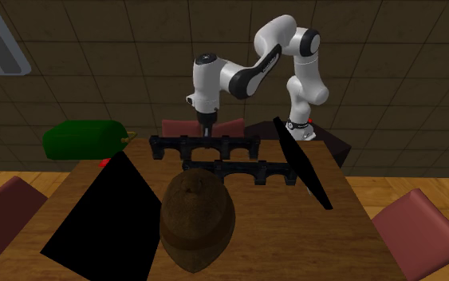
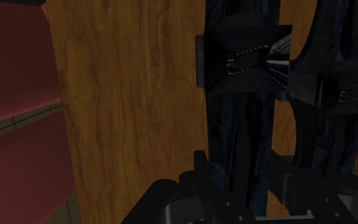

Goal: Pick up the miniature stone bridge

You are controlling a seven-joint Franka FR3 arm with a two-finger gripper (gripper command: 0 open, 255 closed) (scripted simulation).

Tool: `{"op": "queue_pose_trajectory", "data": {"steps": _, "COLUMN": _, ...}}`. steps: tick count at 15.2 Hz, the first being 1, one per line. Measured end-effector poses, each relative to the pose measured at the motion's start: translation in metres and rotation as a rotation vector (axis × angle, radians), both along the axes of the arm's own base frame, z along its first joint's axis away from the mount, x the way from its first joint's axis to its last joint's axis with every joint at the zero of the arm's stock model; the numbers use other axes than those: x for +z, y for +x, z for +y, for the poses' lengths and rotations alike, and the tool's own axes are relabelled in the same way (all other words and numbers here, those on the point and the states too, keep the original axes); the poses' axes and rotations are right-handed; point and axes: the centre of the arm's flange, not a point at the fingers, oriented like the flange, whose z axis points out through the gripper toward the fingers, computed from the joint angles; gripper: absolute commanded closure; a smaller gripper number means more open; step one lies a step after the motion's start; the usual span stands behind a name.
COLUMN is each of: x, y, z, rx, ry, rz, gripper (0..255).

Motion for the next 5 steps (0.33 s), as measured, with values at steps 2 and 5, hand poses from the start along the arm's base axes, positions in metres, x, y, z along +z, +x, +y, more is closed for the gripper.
{"op": "queue_pose_trajectory", "data": {"steps": 2, "x": 0.011, "y": 0.001, "z": -0.001, "rx": 0.0, "ry": 0.0, "rz": 0.0, "gripper": 255}}
{"op": "queue_pose_trajectory", "data": {"steps": 5, "x": 0.024, "y": 0.0, "z": 0.001, "rx": 0.0, "ry": 0.0, "rz": 0.0, "gripper": 255}}
